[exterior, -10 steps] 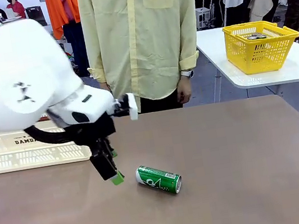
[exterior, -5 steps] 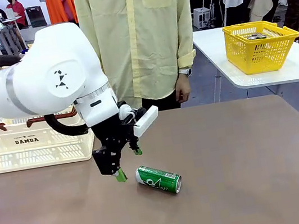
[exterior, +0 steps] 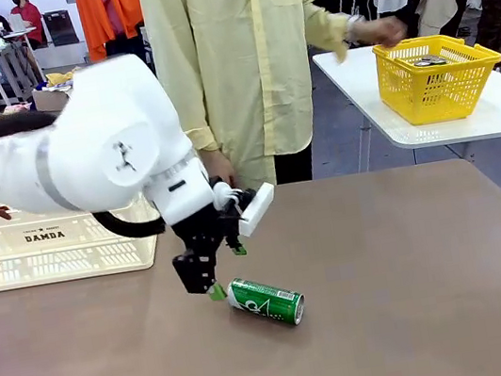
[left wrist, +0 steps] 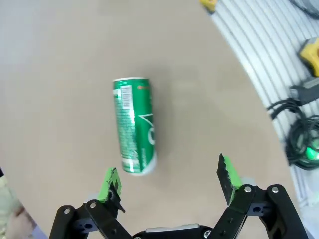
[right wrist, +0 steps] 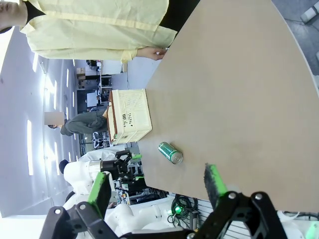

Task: Place the drinks into the Shopping basket.
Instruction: Pick up one drink and place it into the Shopping basket.

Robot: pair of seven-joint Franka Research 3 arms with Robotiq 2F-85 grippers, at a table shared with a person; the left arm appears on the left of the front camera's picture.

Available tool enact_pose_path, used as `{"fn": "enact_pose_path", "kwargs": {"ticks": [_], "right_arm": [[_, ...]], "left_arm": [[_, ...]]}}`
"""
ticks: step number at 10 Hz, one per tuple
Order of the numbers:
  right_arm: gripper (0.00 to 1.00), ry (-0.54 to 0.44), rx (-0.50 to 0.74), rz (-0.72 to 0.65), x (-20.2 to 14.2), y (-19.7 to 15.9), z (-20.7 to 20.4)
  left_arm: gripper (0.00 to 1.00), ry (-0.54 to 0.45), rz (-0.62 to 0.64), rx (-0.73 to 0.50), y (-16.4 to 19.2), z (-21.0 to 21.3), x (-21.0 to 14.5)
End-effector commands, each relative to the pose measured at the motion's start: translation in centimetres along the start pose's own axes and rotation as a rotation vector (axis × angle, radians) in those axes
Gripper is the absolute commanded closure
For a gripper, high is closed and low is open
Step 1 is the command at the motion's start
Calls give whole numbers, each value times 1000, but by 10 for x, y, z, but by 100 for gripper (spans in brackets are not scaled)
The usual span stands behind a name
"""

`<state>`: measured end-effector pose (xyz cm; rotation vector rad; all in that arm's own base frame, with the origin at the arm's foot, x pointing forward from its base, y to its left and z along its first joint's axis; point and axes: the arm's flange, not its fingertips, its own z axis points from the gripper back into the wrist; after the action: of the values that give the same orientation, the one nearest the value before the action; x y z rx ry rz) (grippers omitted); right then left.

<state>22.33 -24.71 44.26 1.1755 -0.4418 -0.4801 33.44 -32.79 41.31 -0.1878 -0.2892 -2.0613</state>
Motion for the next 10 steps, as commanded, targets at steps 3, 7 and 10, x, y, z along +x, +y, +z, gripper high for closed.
{"fn": "enact_pose_path", "kwargs": {"ticks": [3, 7, 10], "right_arm": [[0, 0, 10, 20, 0, 0, 3], [0, 0, 10, 20, 0, 0, 3], [0, 0, 10, 20, 0, 0, 3]], "left_arm": [[0, 16, -68, -5, 18, -79, -16], [0, 48, -105, -57, 35, -135, -11], [0, 44, -101, -50, 35, -137, -10]]}}
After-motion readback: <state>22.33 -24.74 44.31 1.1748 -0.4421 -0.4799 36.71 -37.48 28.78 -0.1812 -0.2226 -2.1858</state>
